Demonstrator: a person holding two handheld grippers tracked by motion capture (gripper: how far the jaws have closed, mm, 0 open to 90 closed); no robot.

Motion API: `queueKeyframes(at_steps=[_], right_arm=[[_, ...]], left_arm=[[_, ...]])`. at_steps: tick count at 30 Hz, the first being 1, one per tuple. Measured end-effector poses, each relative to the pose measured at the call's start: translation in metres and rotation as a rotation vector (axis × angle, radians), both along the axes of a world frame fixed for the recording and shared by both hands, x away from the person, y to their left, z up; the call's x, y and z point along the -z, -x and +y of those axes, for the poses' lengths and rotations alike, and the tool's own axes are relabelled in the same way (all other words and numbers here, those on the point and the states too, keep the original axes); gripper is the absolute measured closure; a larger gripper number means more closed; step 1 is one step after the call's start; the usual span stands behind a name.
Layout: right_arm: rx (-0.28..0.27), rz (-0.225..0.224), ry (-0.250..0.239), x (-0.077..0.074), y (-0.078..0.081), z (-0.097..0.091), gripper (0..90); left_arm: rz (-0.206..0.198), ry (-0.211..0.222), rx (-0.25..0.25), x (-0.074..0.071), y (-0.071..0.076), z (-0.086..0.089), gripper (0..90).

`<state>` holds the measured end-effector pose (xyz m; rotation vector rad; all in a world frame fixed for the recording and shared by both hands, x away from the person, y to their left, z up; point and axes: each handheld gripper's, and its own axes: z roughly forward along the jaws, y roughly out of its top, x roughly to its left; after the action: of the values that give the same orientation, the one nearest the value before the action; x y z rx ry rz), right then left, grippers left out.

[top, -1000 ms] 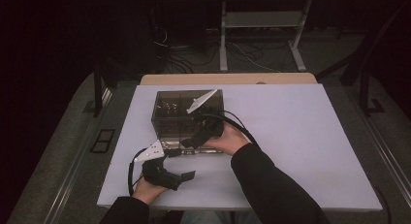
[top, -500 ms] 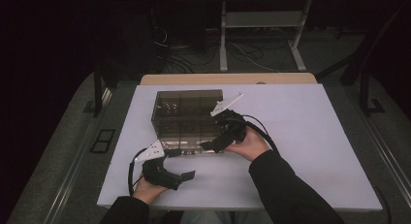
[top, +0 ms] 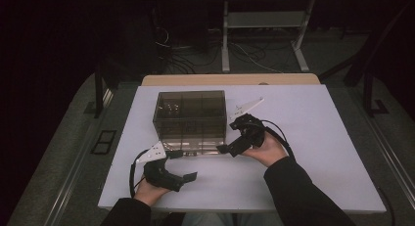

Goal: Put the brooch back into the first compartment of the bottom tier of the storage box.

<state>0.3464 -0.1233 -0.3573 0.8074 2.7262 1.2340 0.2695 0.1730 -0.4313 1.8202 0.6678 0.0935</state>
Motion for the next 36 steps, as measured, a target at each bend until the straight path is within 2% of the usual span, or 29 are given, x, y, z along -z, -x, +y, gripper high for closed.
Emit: queueKeyframes(at_steps=[19,36], right_arm=[[0.098,-0.002,-0.033,0.012,0.022,-0.058,0.1],[0.220,0.010,-0.061,0.038,0.048,-0.114,0.1]], left_arm=[[0.002,-0.001,-0.004,0.000,0.000,-0.001,0.0],[0.005,-0.005,-0.010,0.001,0.001,0.000,0.0]])
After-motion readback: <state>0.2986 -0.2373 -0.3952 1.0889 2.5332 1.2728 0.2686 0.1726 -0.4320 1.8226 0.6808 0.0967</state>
